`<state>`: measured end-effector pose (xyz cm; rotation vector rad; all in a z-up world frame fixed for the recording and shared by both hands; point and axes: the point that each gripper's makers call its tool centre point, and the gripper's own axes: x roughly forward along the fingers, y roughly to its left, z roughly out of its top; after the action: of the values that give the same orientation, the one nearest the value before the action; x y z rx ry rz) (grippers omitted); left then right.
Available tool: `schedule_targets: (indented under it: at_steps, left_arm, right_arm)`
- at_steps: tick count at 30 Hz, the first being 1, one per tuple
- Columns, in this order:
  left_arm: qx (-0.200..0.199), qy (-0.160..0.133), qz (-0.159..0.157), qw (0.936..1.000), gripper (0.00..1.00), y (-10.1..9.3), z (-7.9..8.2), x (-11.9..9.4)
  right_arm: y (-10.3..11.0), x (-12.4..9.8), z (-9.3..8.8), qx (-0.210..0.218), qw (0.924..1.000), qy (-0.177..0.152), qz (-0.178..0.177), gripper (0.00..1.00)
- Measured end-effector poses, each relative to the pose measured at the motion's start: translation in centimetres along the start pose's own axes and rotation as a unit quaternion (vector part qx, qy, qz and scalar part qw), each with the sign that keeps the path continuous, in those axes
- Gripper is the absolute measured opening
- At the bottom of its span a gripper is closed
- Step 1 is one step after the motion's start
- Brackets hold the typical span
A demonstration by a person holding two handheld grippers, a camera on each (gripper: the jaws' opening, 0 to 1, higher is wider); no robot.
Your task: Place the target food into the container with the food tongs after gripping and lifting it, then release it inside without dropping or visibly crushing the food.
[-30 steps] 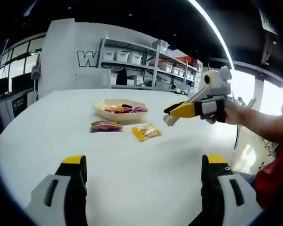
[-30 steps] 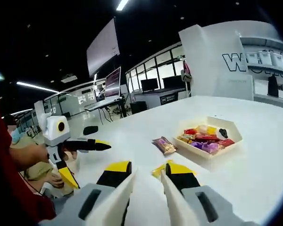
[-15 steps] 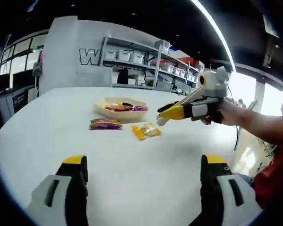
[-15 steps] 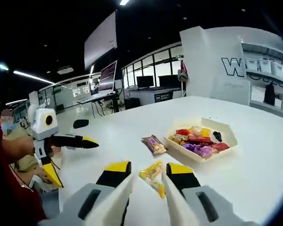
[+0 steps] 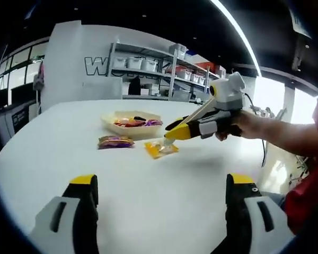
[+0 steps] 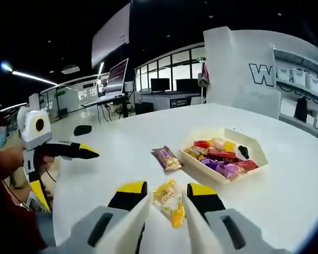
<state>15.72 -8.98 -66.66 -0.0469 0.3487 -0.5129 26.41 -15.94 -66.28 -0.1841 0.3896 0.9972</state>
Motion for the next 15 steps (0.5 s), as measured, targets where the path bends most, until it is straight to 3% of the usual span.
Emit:
schedule_targets:
  at_steps: [9,15]
  left_arm:
    - [0.01,0.004,-0.01,0.9999,0.97,-0.4,-0.1,0.0]
    - [0.021,0.004,-0.016,0.9996,0.97,-0.7,0.0,0.0]
  right_arm:
    - [-0.1,0.5,-0.2,-0.048,0.9986,0.017,-0.01,0.25]
    - [-0.4,0.5,1.0,-0.067,0.9976,0.008,-0.015,0.25]
